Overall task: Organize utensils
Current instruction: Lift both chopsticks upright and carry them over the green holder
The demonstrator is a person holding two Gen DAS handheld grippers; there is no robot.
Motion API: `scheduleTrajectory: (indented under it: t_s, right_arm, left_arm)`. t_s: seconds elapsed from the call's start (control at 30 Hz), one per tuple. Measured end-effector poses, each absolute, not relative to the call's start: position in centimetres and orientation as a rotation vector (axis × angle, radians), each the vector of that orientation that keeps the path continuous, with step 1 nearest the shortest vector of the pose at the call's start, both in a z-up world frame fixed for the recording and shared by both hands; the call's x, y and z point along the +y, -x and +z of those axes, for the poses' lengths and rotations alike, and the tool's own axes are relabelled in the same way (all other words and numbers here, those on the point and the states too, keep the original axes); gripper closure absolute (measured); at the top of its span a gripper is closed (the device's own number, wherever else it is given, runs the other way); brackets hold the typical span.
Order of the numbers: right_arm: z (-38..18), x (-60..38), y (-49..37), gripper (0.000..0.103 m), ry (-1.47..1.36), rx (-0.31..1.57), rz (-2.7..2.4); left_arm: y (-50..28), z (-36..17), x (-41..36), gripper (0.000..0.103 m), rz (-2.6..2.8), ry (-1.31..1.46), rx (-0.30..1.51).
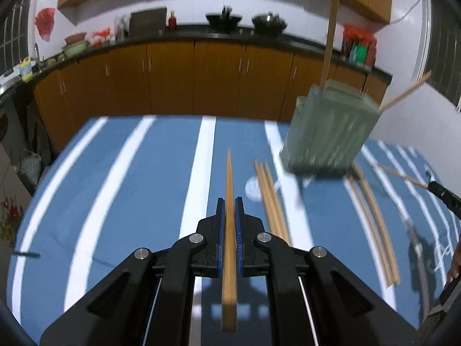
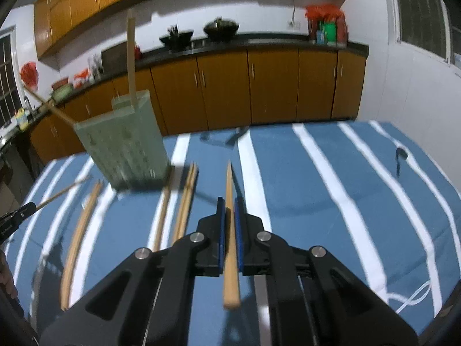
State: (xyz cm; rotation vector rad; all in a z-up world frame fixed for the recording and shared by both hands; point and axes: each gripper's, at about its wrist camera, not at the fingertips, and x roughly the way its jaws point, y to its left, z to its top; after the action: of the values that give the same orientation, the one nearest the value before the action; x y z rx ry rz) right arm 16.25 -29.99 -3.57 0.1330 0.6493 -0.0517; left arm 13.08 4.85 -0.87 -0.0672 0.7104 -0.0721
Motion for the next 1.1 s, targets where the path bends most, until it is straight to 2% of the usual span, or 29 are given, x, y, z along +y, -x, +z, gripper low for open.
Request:
scheduleTrajectory:
  t_s: [0.43, 0.9, 1.1]
  right_arm:
    - [1.0, -30.6, -15.9, 0.095, -0.159, 0.538, -0.048]
    - [12.4, -28.3, -12.8, 0.095, -0.147, 0.327, 0.178]
    - [14.6, -27.3, -12.9, 0.095, -0.146, 0.276, 0.219]
  left_arm:
    - [-13.6, 4.5, 4.8, 0.096, -0.089, 0.096, 0.572]
    - [-11.7, 12.1, 2.0, 0.096, -0.226, 0.073, 0.401]
    - [-11.3, 15.0, 0.4, 0.096, -0.265, 0.099, 0.306]
